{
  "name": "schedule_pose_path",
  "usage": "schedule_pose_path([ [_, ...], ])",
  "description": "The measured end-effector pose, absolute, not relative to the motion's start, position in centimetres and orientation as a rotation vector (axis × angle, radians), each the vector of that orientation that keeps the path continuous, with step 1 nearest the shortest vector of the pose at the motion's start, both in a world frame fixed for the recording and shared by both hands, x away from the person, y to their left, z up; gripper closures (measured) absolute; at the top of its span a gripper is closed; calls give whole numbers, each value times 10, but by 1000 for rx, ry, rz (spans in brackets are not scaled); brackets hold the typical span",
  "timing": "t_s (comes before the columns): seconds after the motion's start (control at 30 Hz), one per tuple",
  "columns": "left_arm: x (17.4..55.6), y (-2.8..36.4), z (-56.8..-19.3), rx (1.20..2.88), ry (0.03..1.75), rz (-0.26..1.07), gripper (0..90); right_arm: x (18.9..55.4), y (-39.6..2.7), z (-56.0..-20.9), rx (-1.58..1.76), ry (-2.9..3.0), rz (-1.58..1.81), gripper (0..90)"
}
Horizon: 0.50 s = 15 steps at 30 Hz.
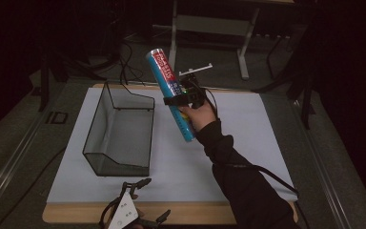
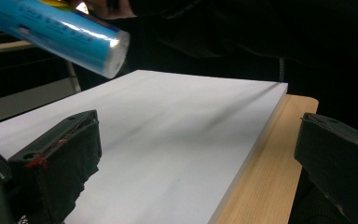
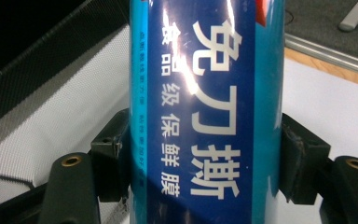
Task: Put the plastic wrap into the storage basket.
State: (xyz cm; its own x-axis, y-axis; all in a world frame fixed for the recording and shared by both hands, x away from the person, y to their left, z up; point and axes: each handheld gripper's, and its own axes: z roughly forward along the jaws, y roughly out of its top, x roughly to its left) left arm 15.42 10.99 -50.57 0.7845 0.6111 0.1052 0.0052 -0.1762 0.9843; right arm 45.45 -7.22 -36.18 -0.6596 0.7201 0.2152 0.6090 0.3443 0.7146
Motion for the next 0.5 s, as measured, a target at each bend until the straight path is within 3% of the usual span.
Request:
schedule_pose_path([
  [0.5, 151, 110, -505, 1669, 474, 564, 11, 447, -13, -369, 1264, 2395, 1372, 319],
])
